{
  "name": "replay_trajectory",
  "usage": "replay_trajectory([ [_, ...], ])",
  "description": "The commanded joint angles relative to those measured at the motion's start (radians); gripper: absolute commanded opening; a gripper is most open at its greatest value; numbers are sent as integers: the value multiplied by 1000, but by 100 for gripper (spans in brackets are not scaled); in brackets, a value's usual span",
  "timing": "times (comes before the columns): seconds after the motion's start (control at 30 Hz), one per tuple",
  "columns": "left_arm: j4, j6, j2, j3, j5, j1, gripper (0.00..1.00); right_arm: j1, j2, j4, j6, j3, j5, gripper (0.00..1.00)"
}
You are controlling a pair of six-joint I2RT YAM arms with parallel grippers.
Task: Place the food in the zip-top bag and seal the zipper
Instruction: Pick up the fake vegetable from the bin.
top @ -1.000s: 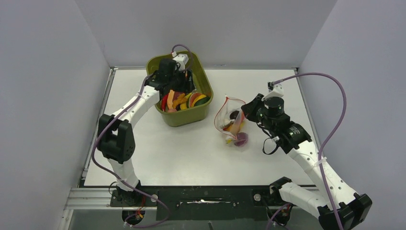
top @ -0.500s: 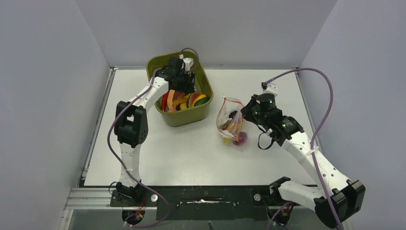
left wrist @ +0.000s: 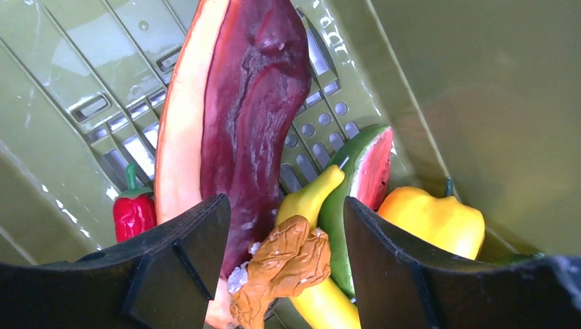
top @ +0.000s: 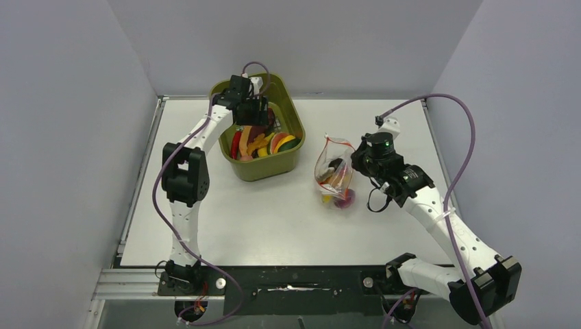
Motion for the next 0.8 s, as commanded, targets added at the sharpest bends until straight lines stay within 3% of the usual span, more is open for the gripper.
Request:
replay_trajectory([
  [0.0,5,-93,7,47,25,7,60,-17,24,-17,-55,71,25,0],
  [0.1,65,-160,-27,-55,68,27,59,-20,56,-54,-76,104,4,0],
  [0.47,69,-102,-19,-157,107,25,55,-54,164,-100,-99,194,-44,0],
  [0.77,35,-48,-22,-130,86,24,37,-56,199,-129,-80,238,-42,0],
])
